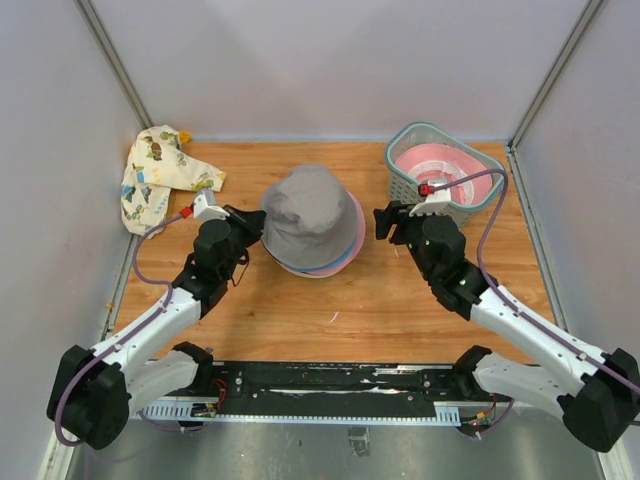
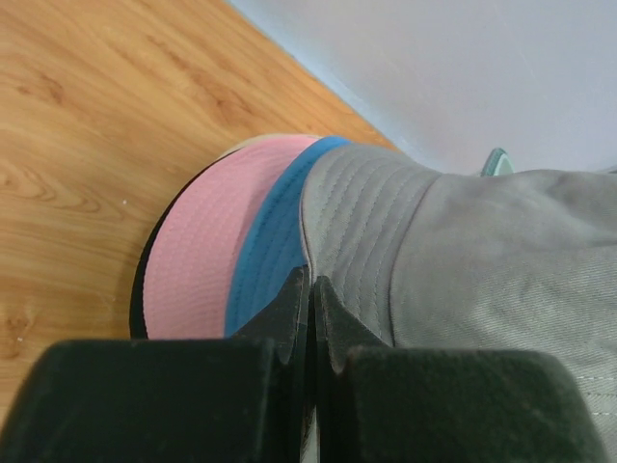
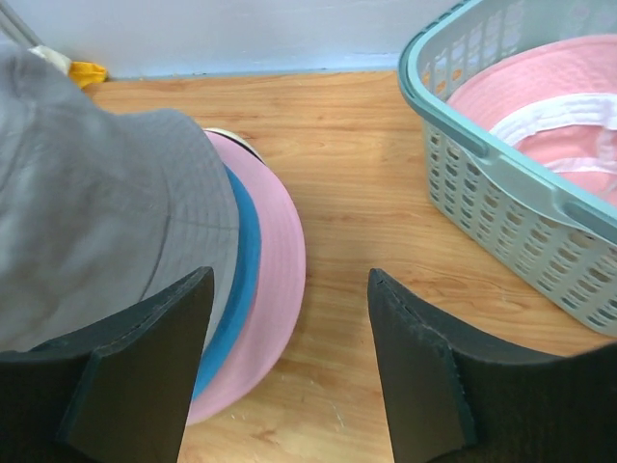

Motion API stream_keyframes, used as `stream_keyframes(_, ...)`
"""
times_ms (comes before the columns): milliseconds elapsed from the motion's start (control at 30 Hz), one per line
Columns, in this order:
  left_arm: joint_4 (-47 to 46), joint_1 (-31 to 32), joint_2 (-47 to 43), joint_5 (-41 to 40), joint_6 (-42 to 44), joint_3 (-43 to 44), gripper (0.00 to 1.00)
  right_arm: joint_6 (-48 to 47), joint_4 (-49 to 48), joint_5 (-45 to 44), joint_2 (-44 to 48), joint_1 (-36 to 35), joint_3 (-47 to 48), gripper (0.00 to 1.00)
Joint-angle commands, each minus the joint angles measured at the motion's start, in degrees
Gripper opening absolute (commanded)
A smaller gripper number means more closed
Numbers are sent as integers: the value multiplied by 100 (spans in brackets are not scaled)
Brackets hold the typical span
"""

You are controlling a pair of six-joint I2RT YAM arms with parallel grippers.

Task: Stack the hats
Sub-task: Stack the hat on the hat.

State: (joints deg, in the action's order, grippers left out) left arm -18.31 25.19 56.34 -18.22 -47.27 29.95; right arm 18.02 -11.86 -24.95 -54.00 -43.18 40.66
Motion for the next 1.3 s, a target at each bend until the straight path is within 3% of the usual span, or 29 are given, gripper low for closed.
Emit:
stream_keyframes(0,23,-82,155,-191,-68,-186,0,923,-827,1773,-421,795,261,67)
stream_keyframes(167,-74,-93,168,-142,-94,-280,1,1700,-1511,2885,-976,1427,335,69)
stream_keyframes(400,-181,-93,191,-69,-93,-313,1,2565,-2284,3684,-1739,1751,359,70)
stream_keyframes(1267,-370,-93,356,-9,-100,-487,0,3914,-4092,4406,-3293,1981,107,70)
